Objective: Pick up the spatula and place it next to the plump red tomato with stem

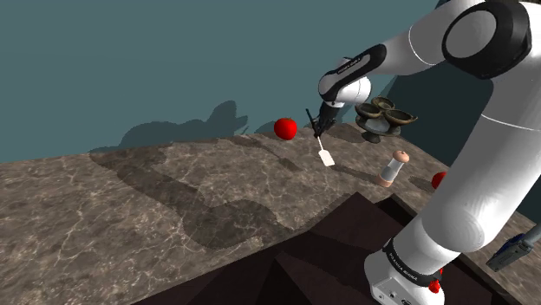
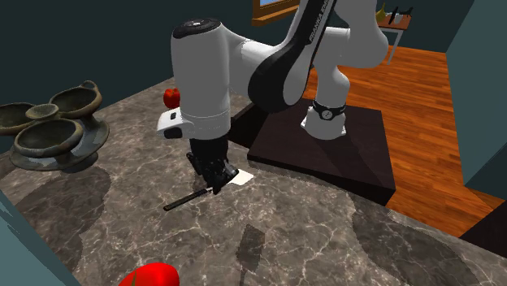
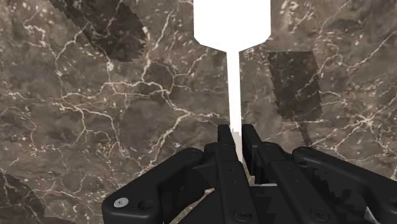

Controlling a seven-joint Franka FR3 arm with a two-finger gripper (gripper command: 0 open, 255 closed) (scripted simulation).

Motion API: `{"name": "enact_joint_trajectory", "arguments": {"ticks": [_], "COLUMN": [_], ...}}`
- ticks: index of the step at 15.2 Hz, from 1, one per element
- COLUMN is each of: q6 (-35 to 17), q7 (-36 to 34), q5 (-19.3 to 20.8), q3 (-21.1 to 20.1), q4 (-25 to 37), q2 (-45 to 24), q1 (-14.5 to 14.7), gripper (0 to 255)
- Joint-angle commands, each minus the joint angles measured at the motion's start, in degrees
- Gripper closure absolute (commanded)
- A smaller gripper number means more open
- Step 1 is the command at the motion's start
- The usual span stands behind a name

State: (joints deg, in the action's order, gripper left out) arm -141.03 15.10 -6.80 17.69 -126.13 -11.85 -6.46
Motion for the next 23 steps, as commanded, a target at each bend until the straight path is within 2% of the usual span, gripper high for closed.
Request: {"name": "enact_joint_trajectory", "arguments": {"ticks": [1, 4, 13, 23], "q6": [1.3, 0.7, -1.6, -1.9], "q7": [-0.4, 1.5, 11.4, 24.8], "q5": [0.6, 1.2, 4.0, 7.2], "q3": [0.2, 1.3, 6.9, 15.0], "q4": [0.4, -2.5, -12.9, -18.1], "q2": [1.0, 3.4, 11.6, 16.8], "q1": [0.1, -1.0, -7.1, -14.7], "gripper": [255, 255, 255, 255]}}
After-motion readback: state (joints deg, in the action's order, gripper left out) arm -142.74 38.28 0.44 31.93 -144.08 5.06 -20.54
